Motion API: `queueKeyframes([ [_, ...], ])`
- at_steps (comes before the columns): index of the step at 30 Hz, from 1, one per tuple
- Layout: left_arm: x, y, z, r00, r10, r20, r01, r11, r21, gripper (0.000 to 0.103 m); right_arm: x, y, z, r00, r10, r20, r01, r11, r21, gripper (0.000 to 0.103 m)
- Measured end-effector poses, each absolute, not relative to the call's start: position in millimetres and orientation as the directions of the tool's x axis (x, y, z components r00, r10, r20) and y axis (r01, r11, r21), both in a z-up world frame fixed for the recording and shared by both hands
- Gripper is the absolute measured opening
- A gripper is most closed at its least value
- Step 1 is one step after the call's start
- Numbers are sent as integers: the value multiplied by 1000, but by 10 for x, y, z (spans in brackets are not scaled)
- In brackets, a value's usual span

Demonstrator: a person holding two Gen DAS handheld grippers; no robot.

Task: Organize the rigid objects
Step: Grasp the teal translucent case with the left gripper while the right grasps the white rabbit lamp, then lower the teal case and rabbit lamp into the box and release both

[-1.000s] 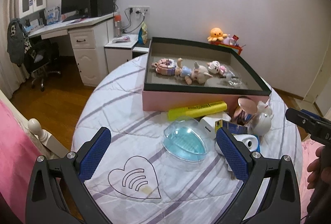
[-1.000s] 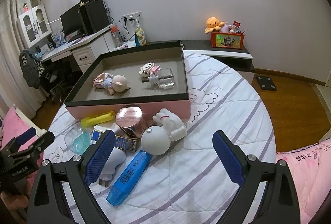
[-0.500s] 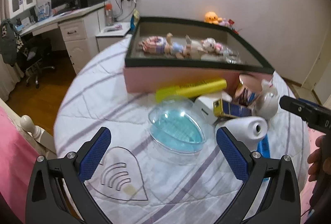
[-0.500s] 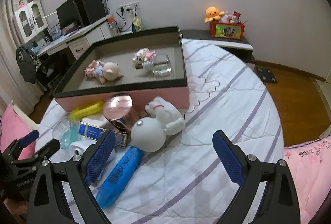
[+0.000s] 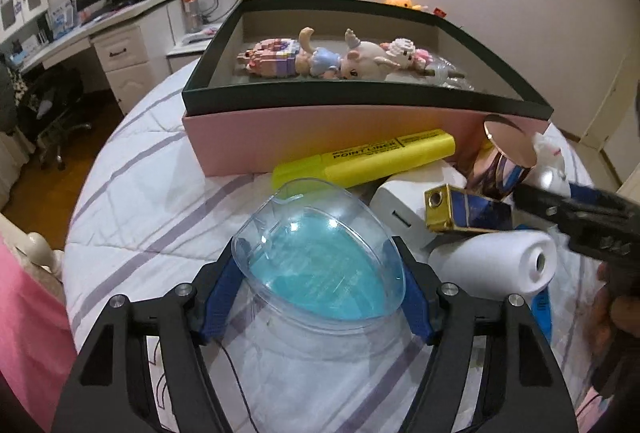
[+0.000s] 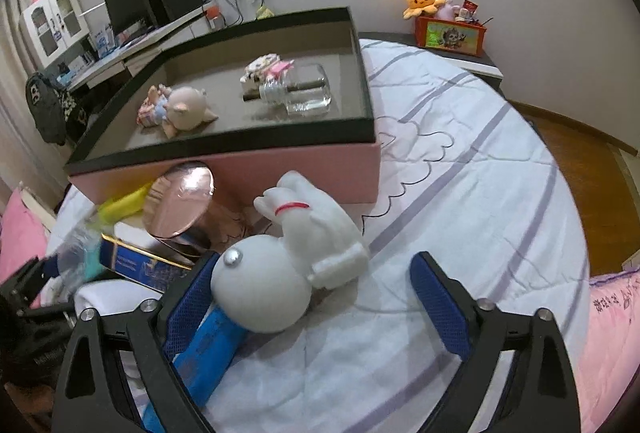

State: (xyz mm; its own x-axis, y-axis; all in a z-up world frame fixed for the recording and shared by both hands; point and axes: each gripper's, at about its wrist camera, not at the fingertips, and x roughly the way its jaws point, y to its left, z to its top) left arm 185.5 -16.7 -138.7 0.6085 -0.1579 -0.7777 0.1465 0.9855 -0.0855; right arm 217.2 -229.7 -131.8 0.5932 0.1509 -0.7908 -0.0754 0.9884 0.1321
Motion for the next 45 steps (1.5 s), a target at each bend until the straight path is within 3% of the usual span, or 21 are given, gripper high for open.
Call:
queueKeyframes([
  [1, 1858, -142, -1381, 609, -167, -775, 145, 984, -98, 71, 2165, -2288, -1317, 598, 142, -789, -75, 990, 121, 70],
  [17, 1736, 25, -992, 681, -168, -713, 129, 986, -109, 71, 1969, -2379, -819, 668, 187, -720, -112, 982, 151, 70],
  [33, 2447, 97, -249, 810, -163, -564, 134, 987, -93, 71, 2581, -2111, -173, 759, 226, -610, -199, 974, 112, 70],
  [45, 3429, -189, -389, 768, -178, -615, 164, 983, -80, 71, 3477, -2012, -403, 713, 219, -666, -188, 975, 119, 70],
])
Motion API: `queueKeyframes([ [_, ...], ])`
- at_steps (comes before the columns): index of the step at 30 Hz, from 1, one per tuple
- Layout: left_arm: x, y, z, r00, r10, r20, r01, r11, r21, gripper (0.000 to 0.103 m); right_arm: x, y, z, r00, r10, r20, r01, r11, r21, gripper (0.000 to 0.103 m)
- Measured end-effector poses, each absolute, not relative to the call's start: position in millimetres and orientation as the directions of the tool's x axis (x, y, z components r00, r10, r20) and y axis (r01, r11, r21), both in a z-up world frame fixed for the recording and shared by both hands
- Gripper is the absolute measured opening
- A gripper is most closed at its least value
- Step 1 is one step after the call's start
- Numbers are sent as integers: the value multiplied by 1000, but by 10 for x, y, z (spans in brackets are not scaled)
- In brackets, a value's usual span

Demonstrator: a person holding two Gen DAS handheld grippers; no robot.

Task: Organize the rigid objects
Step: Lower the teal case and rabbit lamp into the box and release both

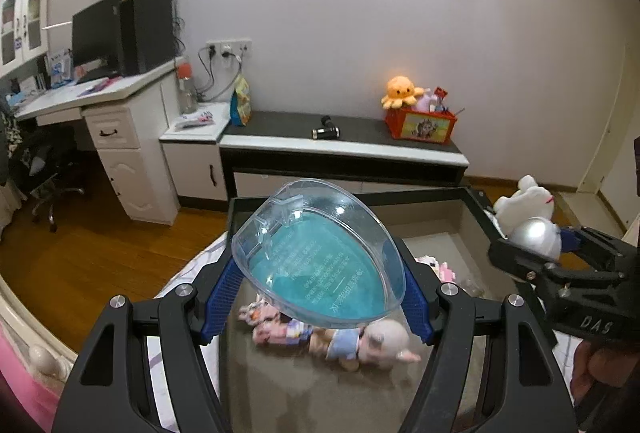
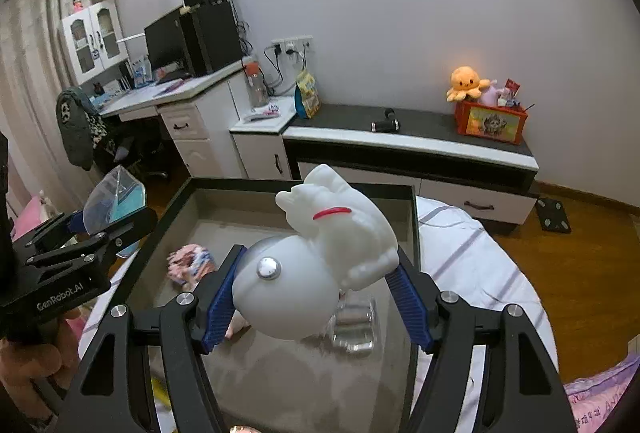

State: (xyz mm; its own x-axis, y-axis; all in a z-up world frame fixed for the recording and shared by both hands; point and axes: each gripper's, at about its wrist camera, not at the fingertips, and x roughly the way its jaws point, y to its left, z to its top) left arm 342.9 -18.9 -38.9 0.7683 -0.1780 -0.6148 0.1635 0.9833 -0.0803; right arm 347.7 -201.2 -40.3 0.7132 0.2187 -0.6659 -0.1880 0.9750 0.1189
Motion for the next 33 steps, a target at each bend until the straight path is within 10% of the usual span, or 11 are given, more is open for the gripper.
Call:
queueKeyframes([
  [10, 3872, -383, -635, 710, -168, -684, 174, 983, -61, 72, 3746, -2027, -719, 654, 198, -730, -175, 978, 109, 71],
  [16, 3817, -392, -581, 732, -145, -666, 161, 986, -37, 99, 3725, -2043, -735, 647, 182, -741, -167, 981, 95, 83],
  [33, 2860, -10, -269, 807, -137, -574, 114, 991, -76, 103, 3027, -2059, -344, 727, 152, -669, -107, 988, 109, 96],
])
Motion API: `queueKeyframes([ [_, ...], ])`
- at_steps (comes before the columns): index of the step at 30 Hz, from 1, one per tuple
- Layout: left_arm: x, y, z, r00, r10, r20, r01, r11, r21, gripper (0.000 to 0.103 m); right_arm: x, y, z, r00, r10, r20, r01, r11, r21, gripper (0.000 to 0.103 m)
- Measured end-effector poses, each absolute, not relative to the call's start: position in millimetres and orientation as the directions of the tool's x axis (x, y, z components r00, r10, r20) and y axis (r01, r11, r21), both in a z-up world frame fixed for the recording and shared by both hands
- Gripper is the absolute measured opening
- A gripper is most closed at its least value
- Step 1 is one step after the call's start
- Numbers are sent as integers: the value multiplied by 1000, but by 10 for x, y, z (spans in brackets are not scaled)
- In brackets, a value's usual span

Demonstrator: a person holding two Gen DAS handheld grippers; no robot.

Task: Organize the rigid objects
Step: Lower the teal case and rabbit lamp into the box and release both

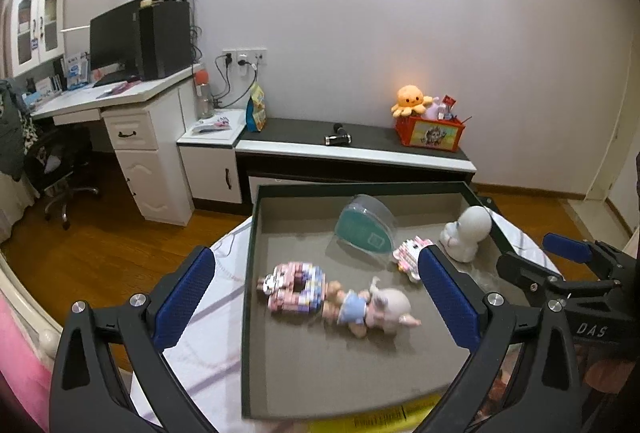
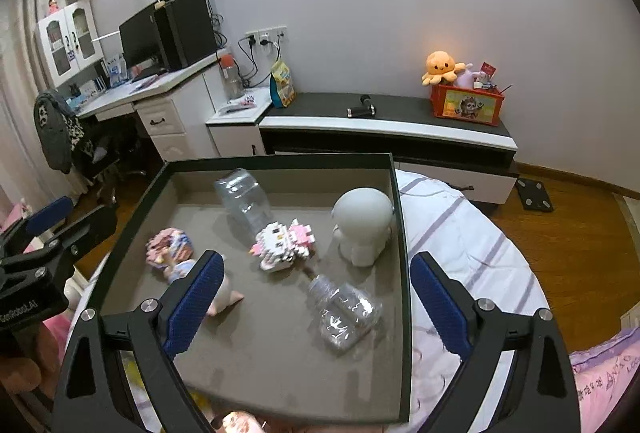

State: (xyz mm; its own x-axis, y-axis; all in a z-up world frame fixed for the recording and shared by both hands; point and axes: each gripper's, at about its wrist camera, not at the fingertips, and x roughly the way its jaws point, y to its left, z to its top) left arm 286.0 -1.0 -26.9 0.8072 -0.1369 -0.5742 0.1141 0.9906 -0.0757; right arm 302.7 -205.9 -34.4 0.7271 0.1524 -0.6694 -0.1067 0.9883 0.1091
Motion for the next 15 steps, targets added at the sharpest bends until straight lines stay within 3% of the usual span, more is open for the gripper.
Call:
queueKeyframes([
  [15, 2050, 147, -295, 822, -115, -558, 71, 992, -100, 103, 2184, -2142, -129, 780, 140, -610, -97, 990, 103, 96],
])
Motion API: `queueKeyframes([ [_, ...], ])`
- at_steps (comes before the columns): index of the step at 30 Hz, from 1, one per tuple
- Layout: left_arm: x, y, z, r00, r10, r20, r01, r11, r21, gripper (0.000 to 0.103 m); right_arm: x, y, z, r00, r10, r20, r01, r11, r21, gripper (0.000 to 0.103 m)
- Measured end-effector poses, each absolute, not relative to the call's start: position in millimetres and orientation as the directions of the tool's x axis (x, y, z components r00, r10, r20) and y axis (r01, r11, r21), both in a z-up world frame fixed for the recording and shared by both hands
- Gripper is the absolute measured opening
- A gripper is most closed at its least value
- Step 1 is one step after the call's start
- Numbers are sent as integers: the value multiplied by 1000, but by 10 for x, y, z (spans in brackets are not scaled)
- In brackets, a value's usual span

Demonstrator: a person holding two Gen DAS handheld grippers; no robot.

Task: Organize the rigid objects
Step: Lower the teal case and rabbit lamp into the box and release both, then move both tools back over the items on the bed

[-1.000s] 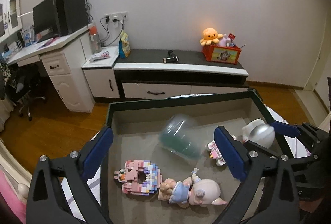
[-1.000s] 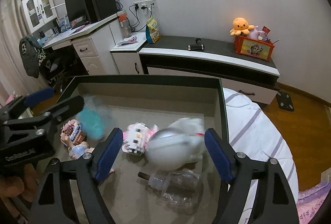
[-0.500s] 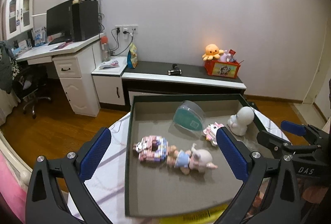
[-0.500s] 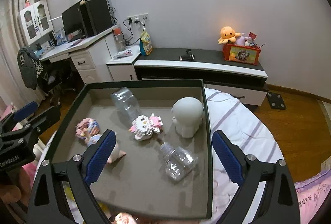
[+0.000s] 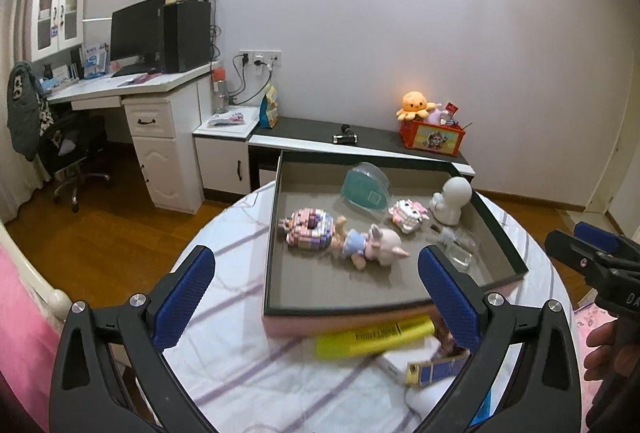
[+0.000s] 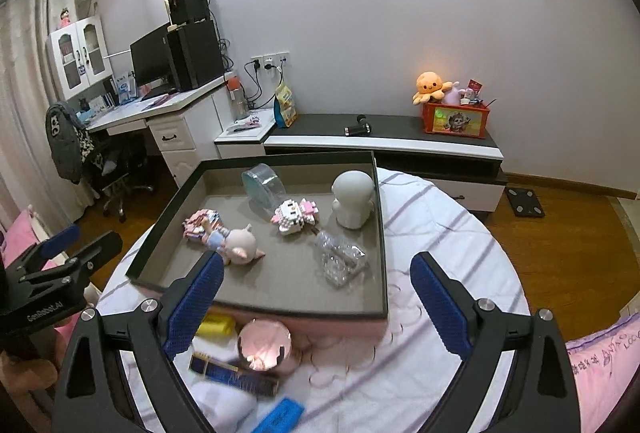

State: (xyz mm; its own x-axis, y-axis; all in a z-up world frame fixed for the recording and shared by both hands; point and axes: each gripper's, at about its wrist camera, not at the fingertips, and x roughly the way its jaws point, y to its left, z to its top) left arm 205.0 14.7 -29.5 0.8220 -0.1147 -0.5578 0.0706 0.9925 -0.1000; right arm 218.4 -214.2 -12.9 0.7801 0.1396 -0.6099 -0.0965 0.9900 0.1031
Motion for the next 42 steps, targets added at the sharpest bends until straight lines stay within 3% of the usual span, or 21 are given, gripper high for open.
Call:
queueKeyframes([
  [18, 1366, 127, -303, 827, -94, -554, 54, 995, -89, 103, 1510, -2115, -253, 777, 139, -614, -91, 990, 108, 96],
  [42, 1050, 12, -403, 809, -117, -577, 80, 993, -89, 103, 1237, -2213, -264, 772, 115, -625, -63, 992, 105, 96],
])
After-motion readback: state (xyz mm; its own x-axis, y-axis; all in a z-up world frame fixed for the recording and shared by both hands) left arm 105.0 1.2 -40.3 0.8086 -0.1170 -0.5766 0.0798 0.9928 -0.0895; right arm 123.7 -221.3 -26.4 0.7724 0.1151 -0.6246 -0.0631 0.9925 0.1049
